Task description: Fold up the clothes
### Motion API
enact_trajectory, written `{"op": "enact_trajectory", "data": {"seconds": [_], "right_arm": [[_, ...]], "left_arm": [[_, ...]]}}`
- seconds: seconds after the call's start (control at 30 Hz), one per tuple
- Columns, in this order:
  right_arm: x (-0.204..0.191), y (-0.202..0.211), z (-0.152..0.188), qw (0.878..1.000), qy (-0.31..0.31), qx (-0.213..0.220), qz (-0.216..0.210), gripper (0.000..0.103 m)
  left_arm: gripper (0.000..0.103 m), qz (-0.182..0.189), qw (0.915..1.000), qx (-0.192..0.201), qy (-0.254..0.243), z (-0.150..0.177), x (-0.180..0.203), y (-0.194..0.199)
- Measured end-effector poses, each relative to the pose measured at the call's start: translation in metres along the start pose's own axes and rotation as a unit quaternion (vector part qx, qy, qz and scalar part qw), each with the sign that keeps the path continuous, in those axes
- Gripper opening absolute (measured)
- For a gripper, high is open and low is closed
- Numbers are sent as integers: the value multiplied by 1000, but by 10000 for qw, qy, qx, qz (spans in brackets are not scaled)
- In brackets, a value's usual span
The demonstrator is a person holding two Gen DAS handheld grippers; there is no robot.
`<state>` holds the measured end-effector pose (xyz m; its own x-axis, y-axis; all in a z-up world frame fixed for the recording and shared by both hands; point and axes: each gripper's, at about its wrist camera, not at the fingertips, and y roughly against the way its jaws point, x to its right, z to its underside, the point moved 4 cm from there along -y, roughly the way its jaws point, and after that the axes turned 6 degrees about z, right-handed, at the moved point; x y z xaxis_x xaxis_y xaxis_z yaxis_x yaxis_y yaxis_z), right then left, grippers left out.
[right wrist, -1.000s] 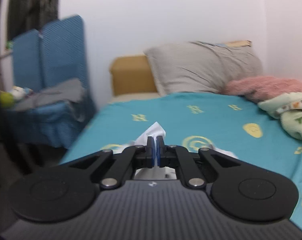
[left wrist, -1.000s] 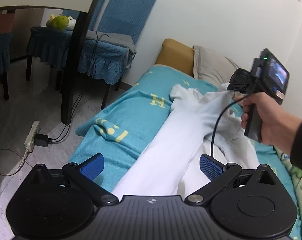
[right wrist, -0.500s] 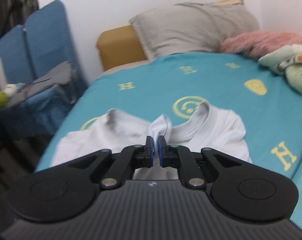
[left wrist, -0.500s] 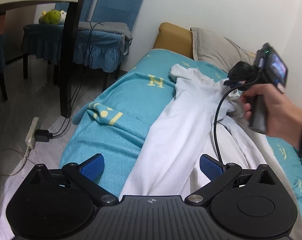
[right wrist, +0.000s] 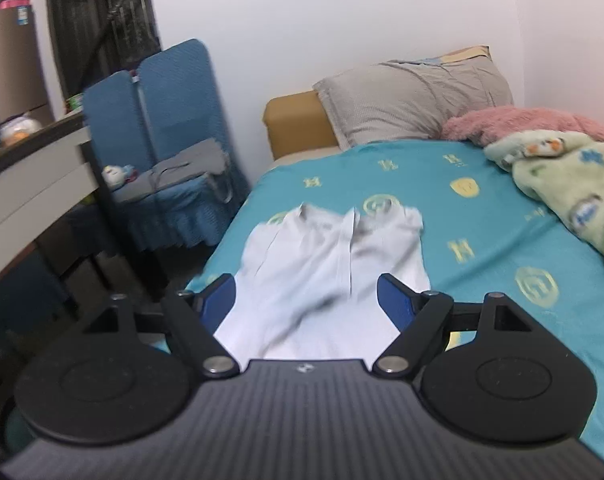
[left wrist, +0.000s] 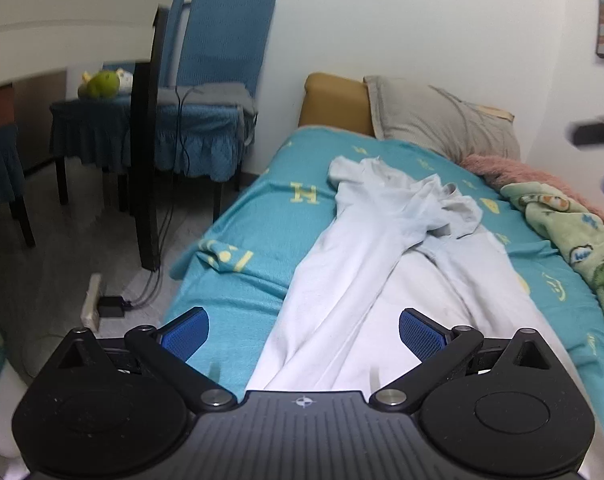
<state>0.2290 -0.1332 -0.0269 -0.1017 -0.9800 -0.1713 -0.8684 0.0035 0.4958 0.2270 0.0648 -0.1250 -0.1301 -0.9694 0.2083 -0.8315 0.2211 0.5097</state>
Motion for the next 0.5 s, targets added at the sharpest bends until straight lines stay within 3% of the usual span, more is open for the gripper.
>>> {"op": "enact_trajectory", "data": {"seconds": [0.1,0.2,0.37,0.5], "right_arm": [[1,53,26,9999,-98,31,-122,79],[5,84,55,9993,-222,48,-312,79],[13,103,79,9972,-485,-229,-523,79],[19,107,82,9963,-597,-237,-565,79]], "left_arm": [[102,-28,9999,61,-100,-1,8,21],[102,-41,9996,-120,-235,3,16,30],[102,-63,9980,-422,-459,11,29,45],[101,-138,9964,-799,-255,17,21,48]]}}
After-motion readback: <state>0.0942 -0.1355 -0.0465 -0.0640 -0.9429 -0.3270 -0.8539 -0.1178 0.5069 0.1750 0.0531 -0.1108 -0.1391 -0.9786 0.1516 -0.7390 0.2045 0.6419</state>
